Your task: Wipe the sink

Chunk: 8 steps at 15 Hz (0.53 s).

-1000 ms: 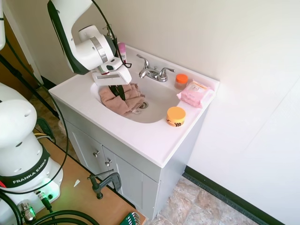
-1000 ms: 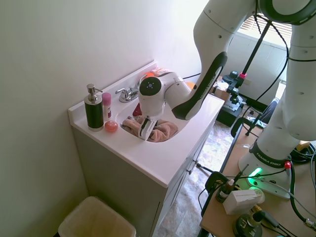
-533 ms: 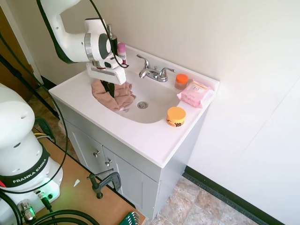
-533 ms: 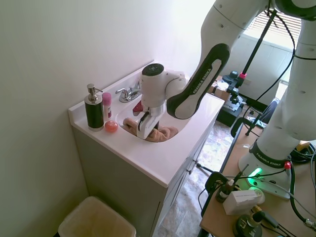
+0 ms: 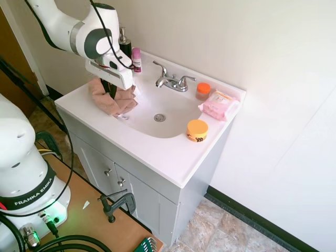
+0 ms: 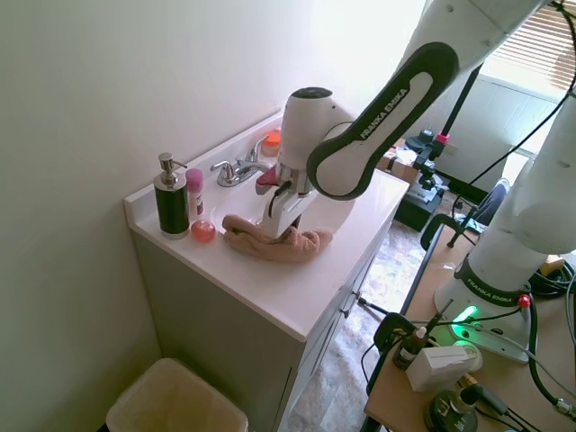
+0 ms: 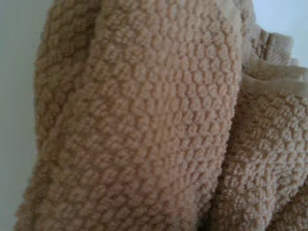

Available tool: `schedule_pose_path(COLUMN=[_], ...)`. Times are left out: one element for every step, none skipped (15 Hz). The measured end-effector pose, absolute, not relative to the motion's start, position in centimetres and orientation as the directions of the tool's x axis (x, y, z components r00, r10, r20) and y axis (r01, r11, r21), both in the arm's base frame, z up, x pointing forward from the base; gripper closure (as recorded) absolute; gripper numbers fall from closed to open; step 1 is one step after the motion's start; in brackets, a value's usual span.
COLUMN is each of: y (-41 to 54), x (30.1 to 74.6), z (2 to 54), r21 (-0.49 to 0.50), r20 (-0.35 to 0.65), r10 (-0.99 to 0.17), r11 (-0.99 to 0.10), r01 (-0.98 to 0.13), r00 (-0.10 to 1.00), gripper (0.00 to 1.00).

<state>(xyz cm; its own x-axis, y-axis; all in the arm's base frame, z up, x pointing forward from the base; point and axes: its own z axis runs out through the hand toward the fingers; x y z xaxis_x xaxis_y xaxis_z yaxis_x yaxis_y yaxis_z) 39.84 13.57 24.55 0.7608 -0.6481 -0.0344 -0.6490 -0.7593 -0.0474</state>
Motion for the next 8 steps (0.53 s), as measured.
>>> schedule_pose_path(y=[14.5, 15.6, 16.7, 17.7, 18.7, 19.4, 19.9, 20.2], x=[38.7, 37.4, 36.1, 35.2, 34.6, 34.2, 33.9, 33.6], z=[25.4, 26.0, 26.3, 26.7, 27.0, 27.2, 27.2, 27.2], r21=[-0.045, -0.04, -0.034, -0.03, -0.029, -0.027, -0.025, -0.018], r20=[-0.022, -0.013, -0.006, -0.002, 0.002, 0.003, 0.005, 0.007], r10=[-0.631, -0.613, -0.596, -0.583, -0.574, -0.565, -0.556, -0.55], r11=[-0.774, -0.789, -0.802, -0.812, -0.819, -0.825, -0.831, -0.835], r01=[-0.631, -0.613, -0.596, -0.583, -0.573, -0.565, -0.556, -0.55], r00=[0.775, 0.79, 0.803, 0.812, 0.819, 0.825, 0.831, 0.835], gripper=[1.0, 1.0, 1.0, 1.0, 1.0, 1.0, 0.0, 0.0])
